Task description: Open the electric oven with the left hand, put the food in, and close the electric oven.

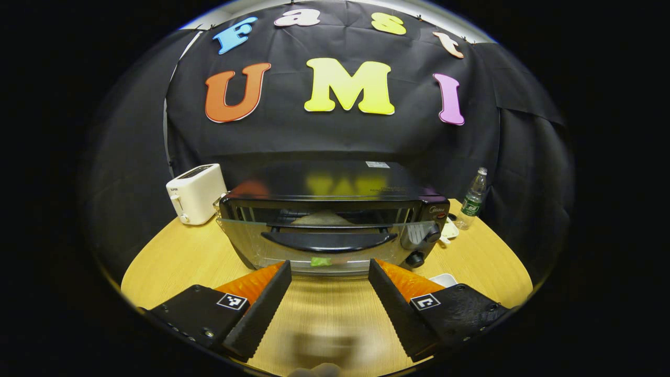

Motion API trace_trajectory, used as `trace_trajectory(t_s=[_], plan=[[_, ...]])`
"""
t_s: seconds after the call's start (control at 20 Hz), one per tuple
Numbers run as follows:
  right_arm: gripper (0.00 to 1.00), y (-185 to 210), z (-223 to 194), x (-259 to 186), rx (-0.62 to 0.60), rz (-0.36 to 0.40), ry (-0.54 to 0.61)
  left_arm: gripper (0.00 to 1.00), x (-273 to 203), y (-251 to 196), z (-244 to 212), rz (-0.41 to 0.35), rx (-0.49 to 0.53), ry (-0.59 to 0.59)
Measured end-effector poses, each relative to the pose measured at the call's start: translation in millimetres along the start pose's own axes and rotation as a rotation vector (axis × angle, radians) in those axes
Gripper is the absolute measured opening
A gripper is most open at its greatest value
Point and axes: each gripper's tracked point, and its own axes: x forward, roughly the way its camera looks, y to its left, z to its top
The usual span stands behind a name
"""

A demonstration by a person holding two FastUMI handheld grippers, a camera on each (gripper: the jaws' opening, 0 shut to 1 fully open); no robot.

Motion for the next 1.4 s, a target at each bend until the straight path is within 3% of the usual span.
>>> trace_trajectory(t_s=[0.05, 0.2, 0.25, 0.3, 0.45, 0.5, 0.65, 0.7, 1.4], plan=[[0.9, -0.2, -0.3, -0.7, -0.001, -0.003, -0.002, 0.97, -0.7, -0.2, 0.9, -0.001, 0.003, -0.004], [0.9, -0.5, 0.3, -4.7, 0.003, -0.003, -0.008, 0.97, -5.6, 0.2, 2.9, -0.004, 0.008, -0.01], [1.0, 0.2, 0.6, -5.4, 0.003, -0.004, -0.011, 0.97, -7.4, 0.1, 4.3, -0.005, 0.012, -0.014], [0.9, 0.9, 1.3, -6.6, 0.003, -0.003, -0.013, 0.97, -8.5, 0.5, 6.9, -0.005, 0.017, -0.021], [0.9, 2.0, 4.8, -7.4, -0.005, -0.002, -0.026, 0.97, -17.6, -3.4, 13.5, -0.009, 0.033, -0.041], [1.0, 0.6, 6.8, -9.3, -0.007, -0.003, -0.034, 0.97, -21.5, -7.1, 17.1, -0.016, 0.034, -0.046], [1.0, 0.3, 13.2, -12.9, -0.01, 0.004, -0.054, 0.97, -33.5, -15.4, 32.3, -0.024, 0.042, -0.078], [0.9, 0.7, 16.0, -14.2, -0.007, 0.012, -0.06, 0.97, -38.5, -18.4, 38.7, -0.028, 0.039, -0.092], [0.9, 50.6, 60.9, -25.8, -0.051, 0.174, -0.139, 0.97, -158.2, -15.5, 138.6, 0.053, 0.03, -0.312]])
